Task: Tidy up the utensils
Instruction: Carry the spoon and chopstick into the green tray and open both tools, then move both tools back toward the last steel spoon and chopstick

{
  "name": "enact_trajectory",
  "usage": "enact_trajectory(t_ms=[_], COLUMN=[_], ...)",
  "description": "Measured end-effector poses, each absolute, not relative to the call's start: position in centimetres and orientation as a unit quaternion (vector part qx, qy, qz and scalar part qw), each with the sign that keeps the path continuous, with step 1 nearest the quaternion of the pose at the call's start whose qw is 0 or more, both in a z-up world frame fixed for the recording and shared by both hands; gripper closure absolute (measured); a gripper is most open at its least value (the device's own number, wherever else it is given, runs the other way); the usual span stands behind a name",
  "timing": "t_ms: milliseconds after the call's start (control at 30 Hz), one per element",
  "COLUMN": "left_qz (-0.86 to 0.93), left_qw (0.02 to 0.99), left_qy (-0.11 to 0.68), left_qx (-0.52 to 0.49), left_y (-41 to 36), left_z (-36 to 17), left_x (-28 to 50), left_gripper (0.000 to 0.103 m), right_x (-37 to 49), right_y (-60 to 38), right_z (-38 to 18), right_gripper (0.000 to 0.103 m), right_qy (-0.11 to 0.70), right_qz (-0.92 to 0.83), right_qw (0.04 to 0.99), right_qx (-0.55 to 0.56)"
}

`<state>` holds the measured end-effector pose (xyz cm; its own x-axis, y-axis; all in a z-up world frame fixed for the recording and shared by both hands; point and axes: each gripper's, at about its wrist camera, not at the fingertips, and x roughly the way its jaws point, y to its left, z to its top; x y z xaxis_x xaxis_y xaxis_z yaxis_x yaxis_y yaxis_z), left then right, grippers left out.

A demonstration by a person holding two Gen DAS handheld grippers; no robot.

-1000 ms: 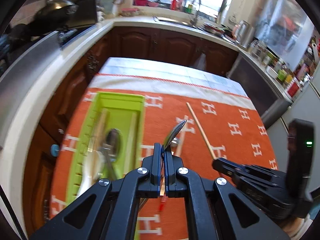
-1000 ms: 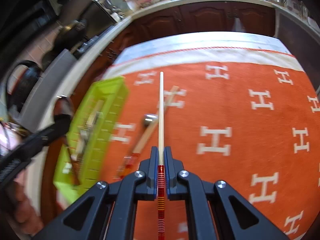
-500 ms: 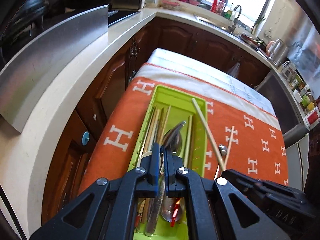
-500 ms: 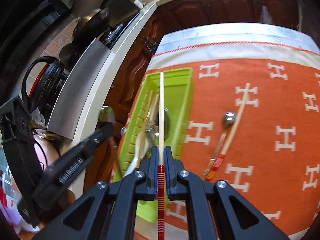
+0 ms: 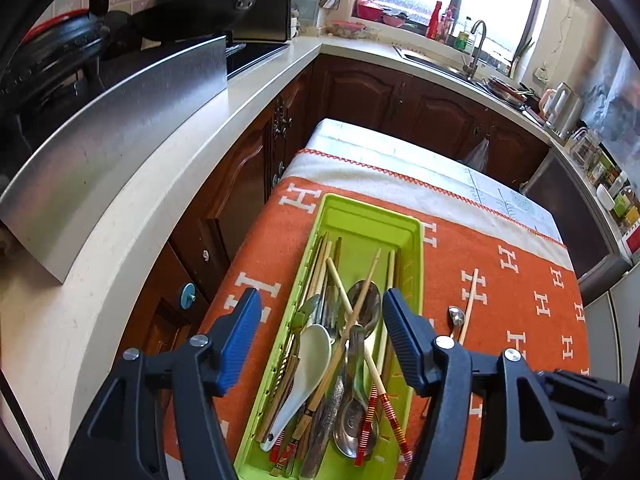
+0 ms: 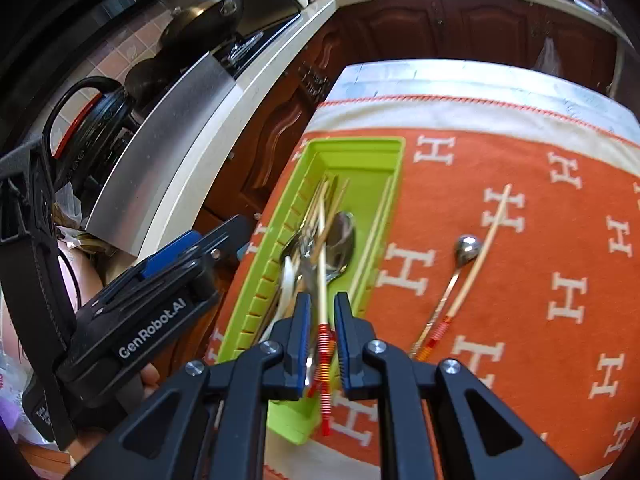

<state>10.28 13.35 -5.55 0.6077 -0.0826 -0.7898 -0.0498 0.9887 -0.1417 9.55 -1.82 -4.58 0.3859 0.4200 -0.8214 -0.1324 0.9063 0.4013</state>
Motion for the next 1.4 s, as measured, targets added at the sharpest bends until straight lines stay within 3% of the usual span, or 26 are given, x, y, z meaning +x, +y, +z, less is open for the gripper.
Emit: enact_trajectory(t_ms=[600, 1067, 1133, 1400], left_qz=[-0.071, -0.126, -0.125, -0.139], left_qw=[0.908, 0.885, 0.879, 0.848], left_qy=[0.412, 0.448, 0.461, 0.511], left_qx=[-0.011, 0.013, 0.007, 0.006], left_y=[6.1, 0.1, 0.0, -1.3], left_z=[-2.7, -6.8, -7.9, -12.0], left_x=[7.5, 7.9, 8.3, 9.7], left_gripper=[0.025, 0.023, 0.027, 0.077], right_x=[6.4, 4.5, 4.6, 5.2], right_y=[-8.1, -14.3, -15.2, -17.2], right_z=[-1.4, -3.8, -4.8, -7.8], right_gripper=[0.091, 0.091, 0.091, 0.091], right_qy=[0.451, 0.432, 0.440, 0.462], right_qz=[0.088, -0.009, -0.012, 0.001], right_qw=[0.885, 0.900, 0.895, 0.880], right_qx=[0.082, 0.057, 0.069, 0.111])
